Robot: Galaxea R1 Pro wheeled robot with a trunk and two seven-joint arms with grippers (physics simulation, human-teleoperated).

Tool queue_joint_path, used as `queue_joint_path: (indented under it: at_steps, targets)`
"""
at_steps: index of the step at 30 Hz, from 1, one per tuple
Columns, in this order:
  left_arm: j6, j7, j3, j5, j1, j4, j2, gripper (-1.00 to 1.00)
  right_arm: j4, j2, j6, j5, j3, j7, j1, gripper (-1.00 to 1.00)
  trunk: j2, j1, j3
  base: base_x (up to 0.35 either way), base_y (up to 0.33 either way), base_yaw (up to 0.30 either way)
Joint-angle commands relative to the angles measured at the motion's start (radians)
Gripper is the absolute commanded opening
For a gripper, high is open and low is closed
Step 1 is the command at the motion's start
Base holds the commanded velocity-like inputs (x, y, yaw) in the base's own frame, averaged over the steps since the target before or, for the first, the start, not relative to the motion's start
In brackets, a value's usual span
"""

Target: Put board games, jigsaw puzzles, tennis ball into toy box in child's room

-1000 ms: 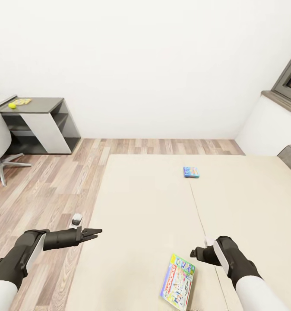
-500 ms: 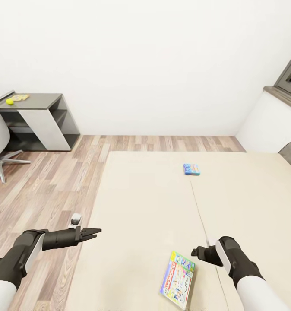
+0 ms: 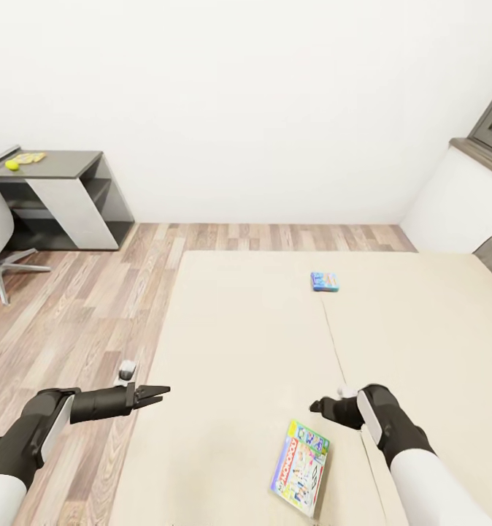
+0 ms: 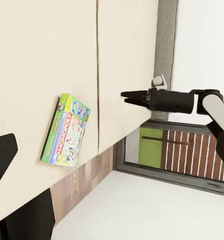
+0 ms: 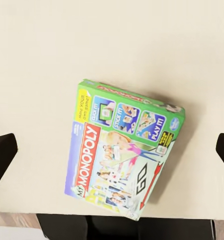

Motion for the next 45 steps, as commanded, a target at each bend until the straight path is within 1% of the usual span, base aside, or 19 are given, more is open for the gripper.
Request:
queue_joint_path:
  at_steps: [1, 8, 27, 29, 32, 33, 35, 36, 37, 38, 40, 41, 44, 45]
  targets:
    - [0.009, -0.002, 0.0, 0.002, 0.0, 0.0, 0.0, 1.0, -0.001, 0.001, 0.004, -0.012, -0.001, 0.009, -0.003, 1.0, -0.002, 0.0, -0.003, 0.0, 0.0, 0.0]
    - [0.011, 0.0, 0.0, 0.001, 0.0, -0.003, 0.002, 1.0, -0.002, 0.002, -0.002, -0.019, 0.001, 0.026, -0.008, 1.0, -0.002, 0.0, -0.015, 0.0, 0.0, 0.0]
    - [0.011, 0.0, 0.0, 0.001, 0.0, -0.003, 0.002, 1.0, -0.001, -0.009, -0.003, -0.021, 0.001, 0.027, -0.008, 1.0, -0.002, 0.0, -0.046, 0.0, 0.0, 0.0]
    - [0.01, -0.001, 0.004, 0.001, 0.0, -0.004, 0.003, 1.0, -0.001, -0.009, -0.003, -0.021, 0.001, 0.028, -0.008, 1.0, -0.002, 0.0, -0.049, 0.0, 0.0, 0.0]
    - [0.011, -0.003, 0.028, 0.002, 0.0, -0.016, 0.007, 1.0, -0.001, -0.01, -0.003, -0.021, 0.001, 0.028, -0.008, 1.0, -0.002, 0.0, -0.054, 0.0, 0.0, 0.0]
    - [0.012, -0.009, 0.043, 0.003, 0.0, -0.029, 0.009, 1.0, -0.001, -0.01, -0.003, -0.021, 0.001, 0.028, -0.008, 1.0, -0.002, 0.0, -0.056, 0.0, 0.0, 0.0]
    - [0.017, -0.022, 0.056, 0.003, 0.002, -0.043, 0.011, 1.0, -0.001, -0.01, -0.003, -0.021, 0.001, 0.028, -0.008, 1.0, -0.002, 0.0, -0.059, 0.0, 0.0, 0.0]
    - [0.023, -0.045, 0.066, 0.002, 0.004, -0.056, 0.016, 1.0, -0.001, -0.009, -0.003, -0.021, 0.001, 0.028, -0.008, 1.0, -0.002, 0.0, -0.061, 0.0, 0.0, 0.0]
    - [0.026, -0.06, 0.07, 0.002, 0.005, -0.061, 0.019, 1.0, -0.001, -0.009, -0.003, -0.021, 0.001, 0.028, -0.008, 1.0, -0.002, 0.0, -0.062, 0.0, 0.0, 0.0]
    - [0.03, -0.096, 0.074, 0.001, 0.008, -0.07, 0.031, 1.0, -0.001, -0.008, -0.003, -0.021, 0.001, 0.027, -0.008, 1.0, -0.002, 0.0, -0.064, 0.0, 0.0, 0.0]
    - [0.033, -0.133, 0.077, 0.0, 0.01, -0.075, 0.045, 1.0, -0.001, -0.005, -0.003, -0.021, 0.001, 0.027, -0.008, 1.0, -0.002, 0.0, -0.067, 0.0, 0.0, 0.0]
    - [0.033, -0.169, 0.078, -0.002, 0.011, -0.078, 0.059, 1.0, -0.001, -0.003, -0.004, -0.021, 0.001, 0.027, -0.008, 1.0, -0.002, 0.0, -0.069, 0.0, 0.0, 0.0]
    - [0.031, -0.224, 0.082, -0.005, 0.013, -0.082, 0.074, 1.0, -0.001, 0.0, -0.005, -0.02, 0.001, 0.027, -0.008, 1.0, -0.002, 0.0, -0.074, 0.0, 0.0, 0.0]
    - [0.03, -0.234, 0.082, -0.006, 0.014, -0.082, 0.077, 1.0, -0.001, 0.0, -0.006, -0.02, 0.001, 0.027, -0.008, 1.0, -0.002, 0.0, -0.076, 0.0, 0.0, 0.0]
